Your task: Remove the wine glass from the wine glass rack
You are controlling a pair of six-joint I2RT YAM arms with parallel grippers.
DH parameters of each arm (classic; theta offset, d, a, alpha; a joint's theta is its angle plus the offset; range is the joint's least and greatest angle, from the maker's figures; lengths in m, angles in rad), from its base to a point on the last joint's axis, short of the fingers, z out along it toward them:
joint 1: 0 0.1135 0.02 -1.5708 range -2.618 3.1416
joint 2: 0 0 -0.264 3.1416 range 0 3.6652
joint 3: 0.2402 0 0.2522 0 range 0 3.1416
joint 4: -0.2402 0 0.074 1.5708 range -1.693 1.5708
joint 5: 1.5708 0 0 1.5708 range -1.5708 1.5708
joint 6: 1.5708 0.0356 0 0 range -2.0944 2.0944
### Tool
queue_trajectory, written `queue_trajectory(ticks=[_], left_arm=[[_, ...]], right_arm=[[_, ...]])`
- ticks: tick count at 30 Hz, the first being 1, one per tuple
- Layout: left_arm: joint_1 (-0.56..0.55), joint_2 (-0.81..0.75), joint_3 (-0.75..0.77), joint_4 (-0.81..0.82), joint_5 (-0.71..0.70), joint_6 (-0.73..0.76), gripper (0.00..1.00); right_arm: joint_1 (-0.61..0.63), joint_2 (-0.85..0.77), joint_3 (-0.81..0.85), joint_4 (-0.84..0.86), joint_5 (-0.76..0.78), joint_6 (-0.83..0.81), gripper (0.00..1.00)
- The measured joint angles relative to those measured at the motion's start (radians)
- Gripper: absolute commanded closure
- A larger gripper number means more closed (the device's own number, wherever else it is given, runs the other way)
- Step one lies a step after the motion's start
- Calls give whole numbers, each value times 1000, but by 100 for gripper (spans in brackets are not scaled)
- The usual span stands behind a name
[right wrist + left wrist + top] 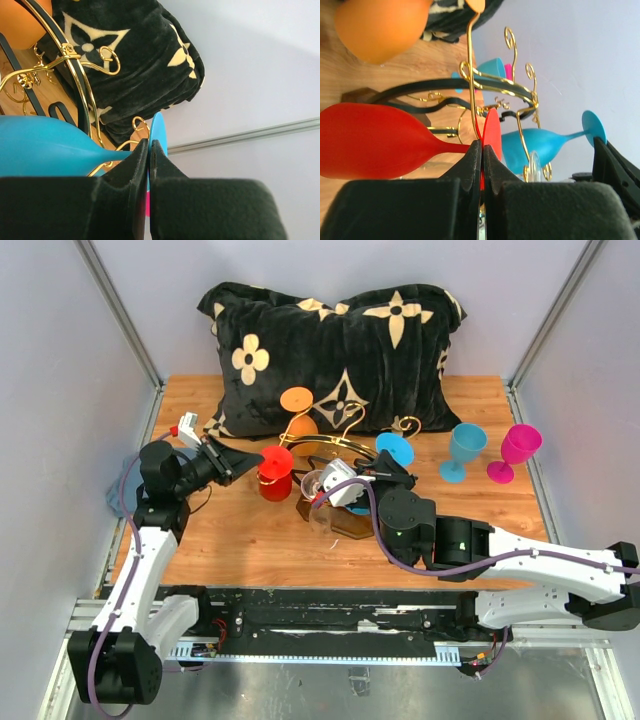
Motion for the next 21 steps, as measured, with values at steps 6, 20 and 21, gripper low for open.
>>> queue_trajectory(ticks=[6, 20, 21], left_arm=[[0, 33, 29, 24, -83, 6, 100], [90, 36, 169, -102, -255, 132, 99], [97, 36, 184, -126, -272, 154, 99]], right_arm=[[-19, 11, -19, 72, 0, -71, 99], [-84, 39, -23, 240, -33, -169, 99], [-88, 39, -21, 243, -33, -169, 99]])
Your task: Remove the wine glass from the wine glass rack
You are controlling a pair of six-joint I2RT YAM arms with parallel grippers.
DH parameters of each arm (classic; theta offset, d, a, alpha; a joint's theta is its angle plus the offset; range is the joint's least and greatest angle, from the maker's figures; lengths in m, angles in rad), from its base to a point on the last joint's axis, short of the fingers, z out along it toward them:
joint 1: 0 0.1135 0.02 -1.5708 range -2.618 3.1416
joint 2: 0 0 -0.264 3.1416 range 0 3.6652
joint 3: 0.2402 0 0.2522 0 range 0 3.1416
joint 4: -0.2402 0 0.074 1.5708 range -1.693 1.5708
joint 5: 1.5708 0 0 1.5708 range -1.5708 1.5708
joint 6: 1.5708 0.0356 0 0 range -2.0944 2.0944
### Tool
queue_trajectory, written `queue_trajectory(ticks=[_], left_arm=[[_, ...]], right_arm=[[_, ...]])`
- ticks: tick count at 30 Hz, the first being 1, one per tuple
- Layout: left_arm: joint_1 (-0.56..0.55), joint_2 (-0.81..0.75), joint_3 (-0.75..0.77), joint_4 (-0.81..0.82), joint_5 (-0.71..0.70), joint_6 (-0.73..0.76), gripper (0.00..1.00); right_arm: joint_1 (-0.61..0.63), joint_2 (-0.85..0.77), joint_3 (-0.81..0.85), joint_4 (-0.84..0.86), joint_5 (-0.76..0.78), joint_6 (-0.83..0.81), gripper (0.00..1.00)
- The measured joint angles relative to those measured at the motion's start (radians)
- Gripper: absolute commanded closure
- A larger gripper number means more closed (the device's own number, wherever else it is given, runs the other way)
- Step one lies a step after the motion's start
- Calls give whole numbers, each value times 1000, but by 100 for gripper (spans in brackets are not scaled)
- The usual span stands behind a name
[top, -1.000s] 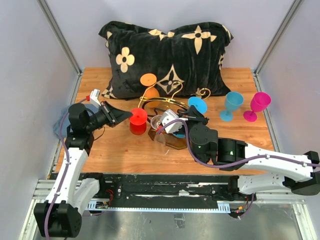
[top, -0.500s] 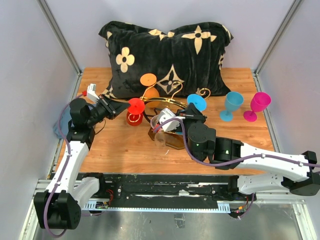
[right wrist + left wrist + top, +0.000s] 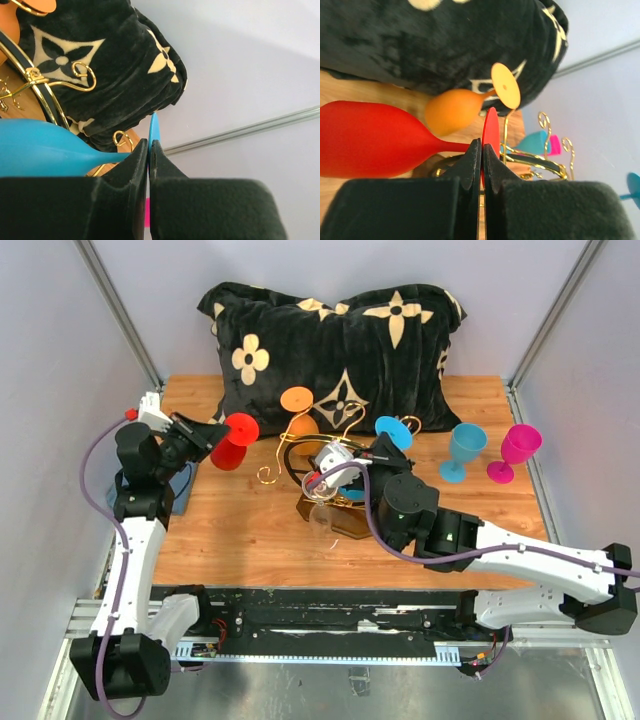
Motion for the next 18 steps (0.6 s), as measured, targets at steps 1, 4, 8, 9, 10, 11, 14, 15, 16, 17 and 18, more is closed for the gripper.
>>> queue_trajectory(ticks=[1, 4, 8, 9, 10, 11, 14, 15, 16, 17, 18], left_arm=[[5, 0, 20, -34, -25, 29, 99], [10, 7, 79, -129, -95, 116, 100], [10, 67, 188, -261, -212, 230, 99], [10, 95, 222, -296, -246, 259, 99], [10, 119, 249, -322, -271, 283, 99], [10, 148, 276, -348, -291, 309, 99], [8, 223, 338, -403, -356, 370, 99], [5, 245, 352, -420, -376, 389, 99], [0, 266, 364, -433, -402, 409, 99], [-8, 283, 371, -441, -423, 427, 99], [-19, 298, 375, -449, -444, 444, 99]], right_arm=[[-1, 0, 6, 0, 0, 1, 99], [-24, -2, 55, -38, 0, 51, 99], [-130, -48, 158, -164, -13, 226, 99], [-168, -69, 180, -200, -23, 278, 99], [-215, -96, 205, -239, -38, 338, 99], [-262, -120, 226, -276, -43, 385, 99], [-370, -178, 287, -377, -79, 516, 99], [-393, -190, 308, -409, -95, 558, 99], [-410, -204, 326, -439, -108, 598, 99], [-426, -216, 341, -466, -120, 634, 99], [-438, -226, 354, -496, -131, 675, 99]])
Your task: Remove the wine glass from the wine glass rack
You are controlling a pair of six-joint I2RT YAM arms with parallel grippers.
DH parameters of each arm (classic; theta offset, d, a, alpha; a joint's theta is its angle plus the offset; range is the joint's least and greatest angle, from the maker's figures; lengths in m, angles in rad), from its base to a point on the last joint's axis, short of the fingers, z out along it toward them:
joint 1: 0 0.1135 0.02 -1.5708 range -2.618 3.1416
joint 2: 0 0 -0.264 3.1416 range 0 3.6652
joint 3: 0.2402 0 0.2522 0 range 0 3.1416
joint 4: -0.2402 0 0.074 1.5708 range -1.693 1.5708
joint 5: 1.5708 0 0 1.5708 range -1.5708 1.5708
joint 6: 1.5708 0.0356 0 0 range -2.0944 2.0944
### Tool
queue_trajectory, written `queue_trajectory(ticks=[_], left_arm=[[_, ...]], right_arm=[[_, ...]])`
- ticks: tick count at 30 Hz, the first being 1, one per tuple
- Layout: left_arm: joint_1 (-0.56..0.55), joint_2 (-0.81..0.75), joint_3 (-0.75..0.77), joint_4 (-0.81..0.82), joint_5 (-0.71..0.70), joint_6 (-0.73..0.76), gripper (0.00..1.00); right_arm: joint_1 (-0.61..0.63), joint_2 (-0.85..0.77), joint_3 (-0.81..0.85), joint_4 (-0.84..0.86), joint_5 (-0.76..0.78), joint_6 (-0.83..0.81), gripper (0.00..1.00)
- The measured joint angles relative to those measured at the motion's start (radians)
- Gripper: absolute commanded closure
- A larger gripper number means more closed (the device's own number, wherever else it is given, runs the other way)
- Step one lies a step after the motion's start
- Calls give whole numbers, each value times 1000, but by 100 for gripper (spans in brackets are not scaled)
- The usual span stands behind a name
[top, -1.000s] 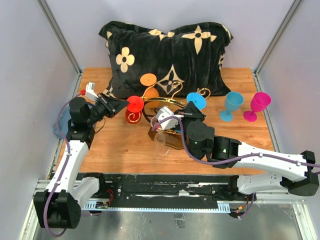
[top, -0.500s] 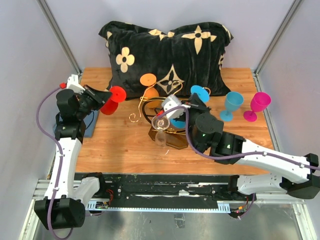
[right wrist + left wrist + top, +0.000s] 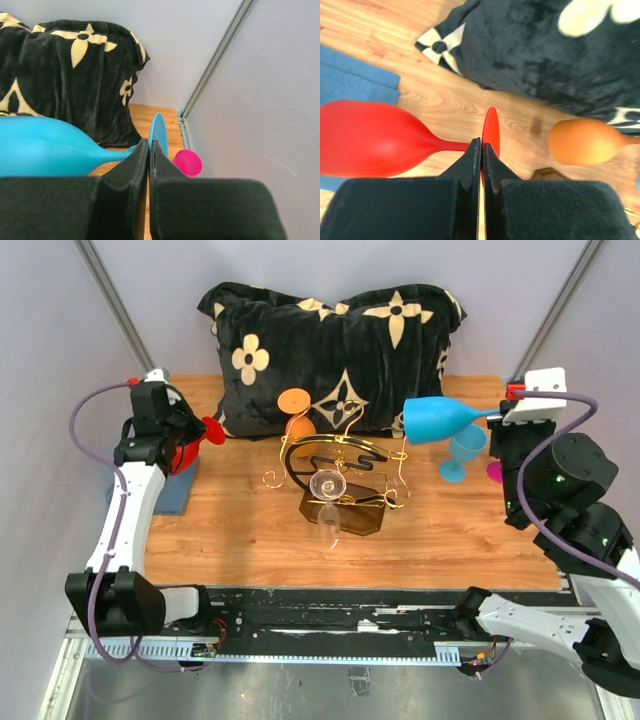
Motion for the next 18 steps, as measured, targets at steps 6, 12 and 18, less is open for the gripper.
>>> queue_trajectory(ticks=[6, 12, 18], left_arm=[[-153, 103, 14, -53, -227, 123, 99], [-331, 281, 106, -135, -539, 220, 100], [-353, 417, 122, -186, -738, 257, 99]], right_arm=[[-59, -64, -44, -179, -62, 240, 99], [-106, -185, -192, -331, -104, 455, 99], [-113, -307, -206, -424, -72, 583, 99]])
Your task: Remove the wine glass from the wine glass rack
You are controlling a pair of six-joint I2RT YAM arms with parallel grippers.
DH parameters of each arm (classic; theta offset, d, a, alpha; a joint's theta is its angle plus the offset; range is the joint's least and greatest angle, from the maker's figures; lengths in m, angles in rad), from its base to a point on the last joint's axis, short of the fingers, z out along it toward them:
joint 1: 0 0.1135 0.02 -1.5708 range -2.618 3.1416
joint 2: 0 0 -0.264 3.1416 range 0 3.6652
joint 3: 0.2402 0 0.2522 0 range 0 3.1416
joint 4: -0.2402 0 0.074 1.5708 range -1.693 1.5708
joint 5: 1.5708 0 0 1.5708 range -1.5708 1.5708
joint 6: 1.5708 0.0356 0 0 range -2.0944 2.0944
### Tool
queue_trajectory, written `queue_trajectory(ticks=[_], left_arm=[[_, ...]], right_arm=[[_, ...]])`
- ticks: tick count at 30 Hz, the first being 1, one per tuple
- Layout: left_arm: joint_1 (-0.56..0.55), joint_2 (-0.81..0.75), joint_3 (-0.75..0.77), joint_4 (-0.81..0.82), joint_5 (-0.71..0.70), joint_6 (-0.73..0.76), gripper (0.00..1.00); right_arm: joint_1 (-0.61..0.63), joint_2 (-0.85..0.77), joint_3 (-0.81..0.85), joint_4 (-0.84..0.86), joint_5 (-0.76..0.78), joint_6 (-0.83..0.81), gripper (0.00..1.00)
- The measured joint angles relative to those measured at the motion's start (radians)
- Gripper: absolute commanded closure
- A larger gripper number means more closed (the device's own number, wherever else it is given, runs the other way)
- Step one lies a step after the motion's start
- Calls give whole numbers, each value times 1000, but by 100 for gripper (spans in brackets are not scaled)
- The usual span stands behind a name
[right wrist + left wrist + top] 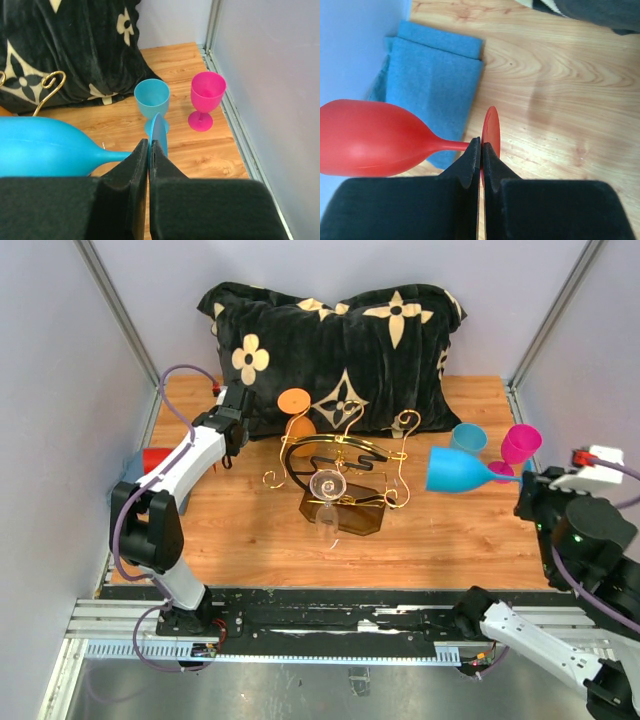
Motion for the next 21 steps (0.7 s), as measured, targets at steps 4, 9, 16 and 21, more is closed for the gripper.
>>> queue_trajectory(ticks=[4, 9, 16, 21], left_arm=[[2, 13, 0, -13, -60, 5, 99], [0, 45, 0, -11, -107, 7, 99], [-30, 192, 0, -17, -164, -6, 100], [-37, 272, -21, -18, -174, -18, 99]], right_arm=[[26, -71, 14, -59, 69, 68, 99], [302, -146, 32, -254, 240, 276, 99], [599, -279, 27, -609, 409, 673, 99], [632, -363, 15, -669, 451, 760, 99]])
